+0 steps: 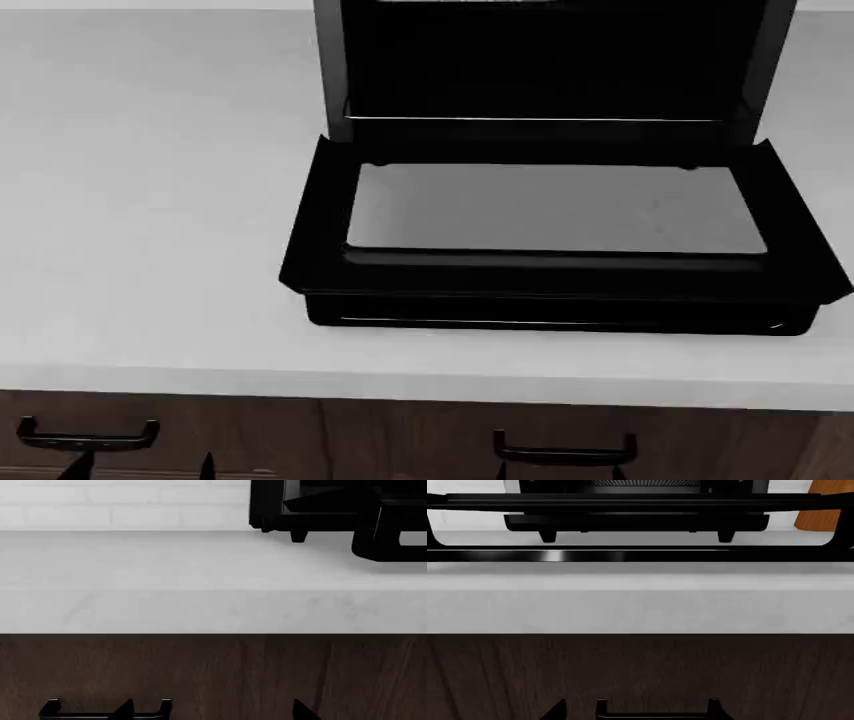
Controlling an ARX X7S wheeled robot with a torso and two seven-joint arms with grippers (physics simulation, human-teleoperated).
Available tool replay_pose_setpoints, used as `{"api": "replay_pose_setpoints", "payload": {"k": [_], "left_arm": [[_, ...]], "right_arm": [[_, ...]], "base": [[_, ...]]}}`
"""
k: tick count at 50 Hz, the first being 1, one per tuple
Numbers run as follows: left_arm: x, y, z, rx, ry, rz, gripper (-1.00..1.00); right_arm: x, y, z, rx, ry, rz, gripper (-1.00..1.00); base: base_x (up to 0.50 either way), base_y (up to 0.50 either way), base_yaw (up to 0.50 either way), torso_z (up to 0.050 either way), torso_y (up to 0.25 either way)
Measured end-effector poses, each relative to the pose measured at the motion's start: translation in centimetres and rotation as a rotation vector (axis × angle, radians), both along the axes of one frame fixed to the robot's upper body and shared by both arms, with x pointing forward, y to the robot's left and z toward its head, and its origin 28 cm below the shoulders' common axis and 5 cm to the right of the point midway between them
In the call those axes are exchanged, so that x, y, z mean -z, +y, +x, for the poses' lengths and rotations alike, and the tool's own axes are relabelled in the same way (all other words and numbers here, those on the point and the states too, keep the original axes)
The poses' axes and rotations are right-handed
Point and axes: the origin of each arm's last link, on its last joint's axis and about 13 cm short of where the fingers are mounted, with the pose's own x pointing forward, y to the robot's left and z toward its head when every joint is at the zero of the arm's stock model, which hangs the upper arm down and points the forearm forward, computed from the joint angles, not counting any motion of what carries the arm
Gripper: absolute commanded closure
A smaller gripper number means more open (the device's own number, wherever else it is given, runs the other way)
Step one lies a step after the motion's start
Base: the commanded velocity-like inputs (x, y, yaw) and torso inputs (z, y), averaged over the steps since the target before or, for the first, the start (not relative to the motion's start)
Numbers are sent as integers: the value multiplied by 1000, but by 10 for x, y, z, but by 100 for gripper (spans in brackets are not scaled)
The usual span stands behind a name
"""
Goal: Fully slide the toaster oven rack0 out.
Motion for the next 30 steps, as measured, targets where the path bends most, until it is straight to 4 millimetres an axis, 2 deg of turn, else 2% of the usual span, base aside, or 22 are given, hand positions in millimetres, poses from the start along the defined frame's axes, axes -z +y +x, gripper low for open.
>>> {"api": "replay_pose_setpoints", "payload": {"k": [30], "left_arm": [[2,-2,0,-8,8,42,-100]], "right_arm": [[0,0,1,2,-3,-12,-100]], "base": [[0,0,0,0,0]]}}
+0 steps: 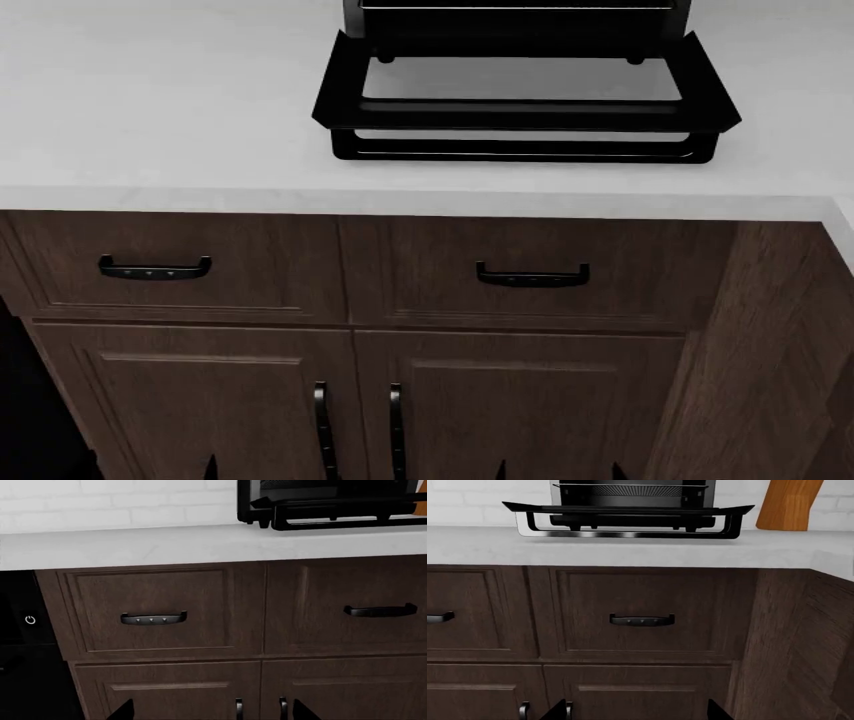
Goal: Fully slide the toaster oven rack0 out.
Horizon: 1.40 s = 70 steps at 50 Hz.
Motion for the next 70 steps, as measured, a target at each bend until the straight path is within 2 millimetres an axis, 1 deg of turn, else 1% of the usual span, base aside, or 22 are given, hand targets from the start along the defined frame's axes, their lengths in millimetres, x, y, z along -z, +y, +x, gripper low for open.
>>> {"api": "replay_pose_setpoints", "payload": {"k": [5,8,16,28,31,34,37,44,47,56,63,70], "left_arm": [[-5,1,0,-12,14,-21,-100],[-14,3,0,-23,12,-24,-100],[-45,9,5,-55,11,-23,-100],[-102,18,11,-67,-4,33,-100],[-115,20,13,-61,-12,54,-100],[-129,22,15,-52,-27,77,-100],[-142,24,17,-46,-41,97,-100],[-167,29,21,-33,-67,133,-100],[-176,31,22,-29,-75,144,-100],[-194,36,24,-28,-98,161,-100],[-202,38,25,-30,-110,163,-100],[-205,39,25,-31,-118,159,-100]], "right_arm": [[-6,0,-1,10,-10,5,-100],[-19,1,1,10,-17,-16,-100],[-68,-2,6,17,-34,-52,-100],[-147,-9,3,6,-4,-153,-100],[-161,-12,2,20,3,-165,-100],[-175,-17,6,79,10,-174,-100],[-188,-17,10,116,18,-180,-100],[-218,-13,5,52,30,-223,-100],[-229,-13,1,37,26,-244,-100],[-253,-17,-8,10,6,-288,-100],[-265,-20,-12,5,-3,-318,-100],[-271,-20,-16,-4,-10,-344,-100]], "base": [[0,0,0,0,0],[0,0,0,0,0],[0,0,0,0,0],[0,0,0,0,0],[0,0,0,0,0],[0,0,0,0,0],[0,0,0,0,0],[0,0,0,0,0],[0,0,0,0,0],[500,0,0,0,0],[500,0,0,0,0],[500,0,0,0,0]]}}
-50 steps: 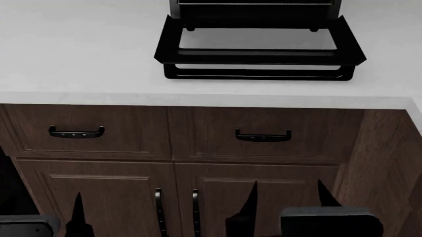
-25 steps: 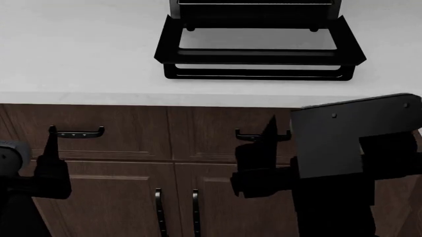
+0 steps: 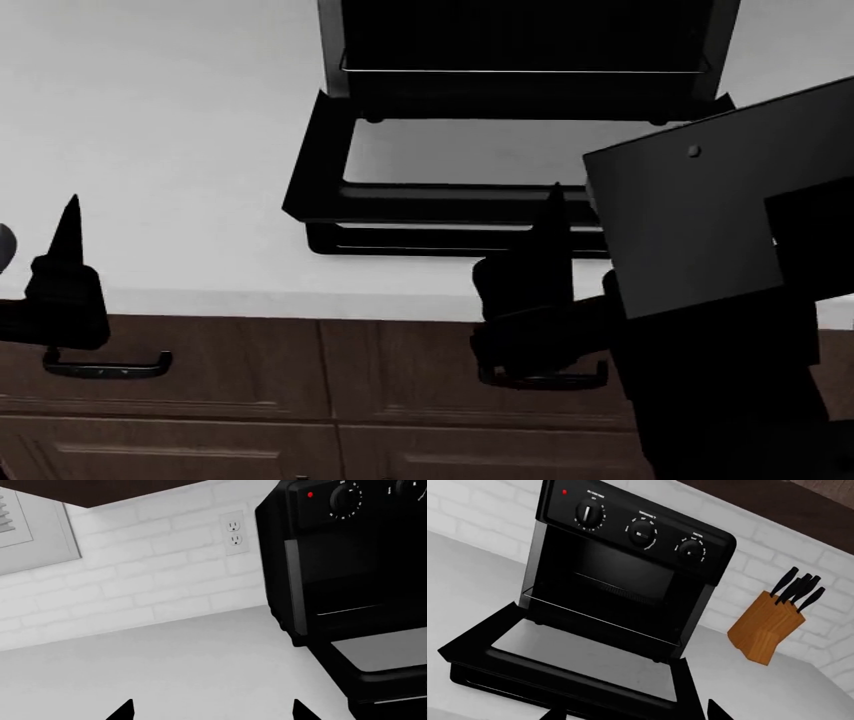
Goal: Fully slide the toaster oven rack0 out.
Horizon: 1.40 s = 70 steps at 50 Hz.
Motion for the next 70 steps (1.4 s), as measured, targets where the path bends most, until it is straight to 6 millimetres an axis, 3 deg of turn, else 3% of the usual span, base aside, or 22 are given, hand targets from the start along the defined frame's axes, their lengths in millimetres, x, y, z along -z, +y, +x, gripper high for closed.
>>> {"api": "replay_pose_setpoints", "payload": {"k": [15,30,39,54,70], "left_arm": [[-5,1,-1,2,-14,-7,-100],[-3,2,-3,1,-17,-12,-100],[-1,3,-4,-1,-15,-18,-100],[2,5,-4,-5,-16,-34,-100],[3,7,-8,-13,-19,-47,-100]], "right_arm": [[-7,0,-7,-8,-8,-28,-100],[-13,3,-13,-25,-11,-59,-100],[-20,4,-12,-45,26,-185,-100],[-28,7,4,-67,135,-438,-100],[-32,12,31,-105,201,-566,-100]], "base": [[499,0,0,0,1],[0,0,0,0,1],[0,0,0,0,0],[0,0,0,0,0],[0,0,0,0,0]]}}
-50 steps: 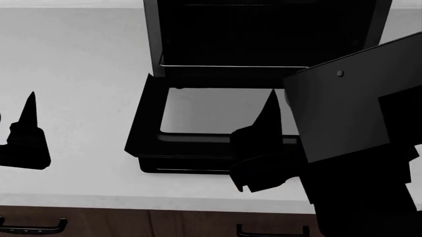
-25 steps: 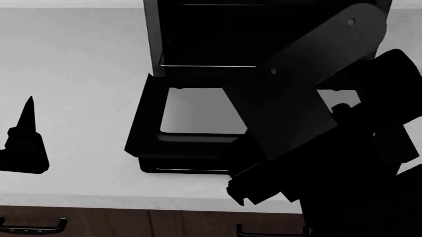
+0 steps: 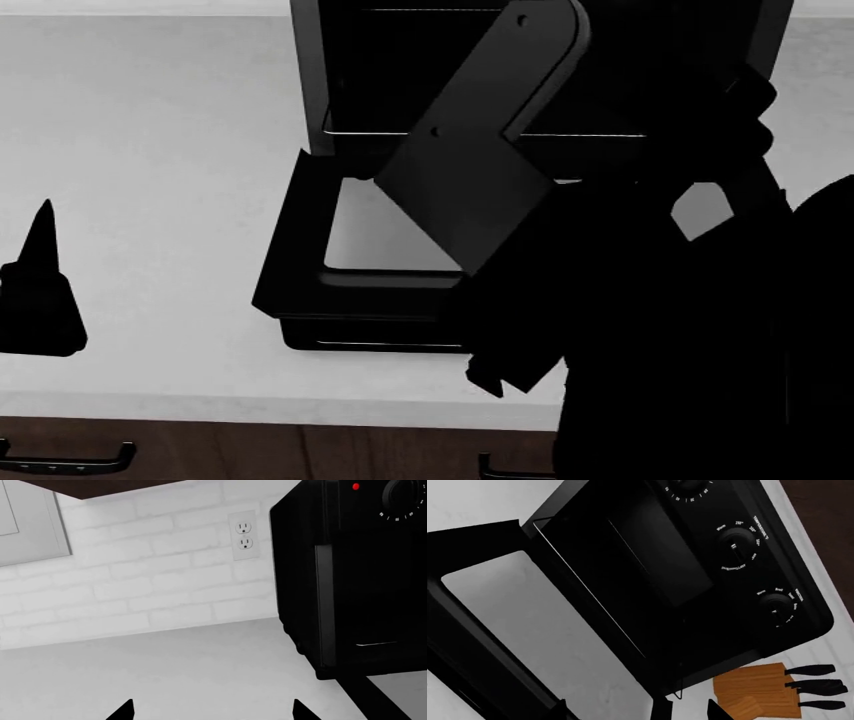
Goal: Fully slide the toaster oven rack0 out.
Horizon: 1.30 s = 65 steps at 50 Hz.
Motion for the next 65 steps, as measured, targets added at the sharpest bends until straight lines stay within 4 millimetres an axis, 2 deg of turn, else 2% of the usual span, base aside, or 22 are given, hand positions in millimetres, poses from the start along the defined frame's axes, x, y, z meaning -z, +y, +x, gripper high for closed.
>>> {"api": "replay_pose_setpoints", "payload": {"k": [41,65], "left_arm": [[9,5,-4,-20,10,-12,-100],[9,7,-4,-26,8,-23,-100]], "right_arm": [[4,-6,94,20,94,-101,-100],[6,0,130,1,138,-144,-100]], "base": [[0,0,0,0,0],[0,0,0,0,0]]}}
